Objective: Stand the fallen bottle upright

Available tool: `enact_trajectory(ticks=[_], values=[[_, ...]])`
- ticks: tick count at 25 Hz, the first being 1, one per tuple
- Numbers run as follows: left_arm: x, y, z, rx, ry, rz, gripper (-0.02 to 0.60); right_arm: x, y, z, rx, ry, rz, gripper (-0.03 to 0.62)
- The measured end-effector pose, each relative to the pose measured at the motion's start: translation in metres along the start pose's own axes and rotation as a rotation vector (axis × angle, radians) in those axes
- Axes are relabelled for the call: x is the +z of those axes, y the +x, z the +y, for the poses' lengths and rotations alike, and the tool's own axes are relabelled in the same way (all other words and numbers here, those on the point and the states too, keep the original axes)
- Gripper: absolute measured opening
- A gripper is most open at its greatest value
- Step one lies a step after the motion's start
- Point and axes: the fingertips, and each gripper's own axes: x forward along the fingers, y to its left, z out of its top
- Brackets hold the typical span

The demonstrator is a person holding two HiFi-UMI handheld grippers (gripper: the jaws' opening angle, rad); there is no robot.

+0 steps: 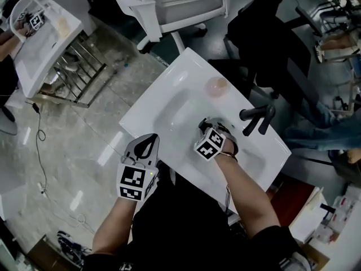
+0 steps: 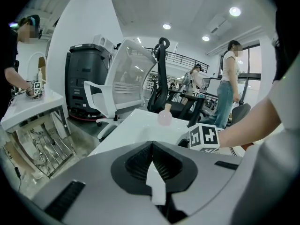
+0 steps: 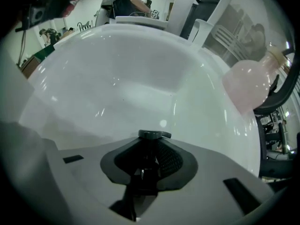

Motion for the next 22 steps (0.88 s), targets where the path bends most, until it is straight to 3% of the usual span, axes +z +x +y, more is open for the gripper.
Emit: enact_trajectory(ticks=[7,13,14,15,20,22], values=[[0.002,-0.018,-0.012,-0.033,0.026,-0.025,0.009,-0.001,-0.053,-0.002,-0.093,0.152,-0.166,0.094],[0.003,-0.031,-0.038,-0.099,0.067,-0.034,0.009,-0.041,-0.088,-0.001,-0.142,0.378,-0.247,0.094],[0.003,-0.032,-0.043,-0.112,0.076,-0.034,0.009,-0.050,-0.092,-0.002,-0.156,0.421,-0.261,0.083],[0.003,-0.033,-0.047,-0.124,0.086,-0.035,0.009,-0.057,-0.095,-0.005,-0.170,0.456,-0.276,0.012],[-0.001,-0.028,-0.060,-0.152,0.103,-0.022,0.009,-0.070,-0.096,-0.004,-0.150,0.496,-0.260,0.023],[-0.002,-0.025,-0.067,-0.160,0.100,-0.012,0.009,-0.075,-0.094,0.001,-0.112,0.519,-0.252,0.090]])
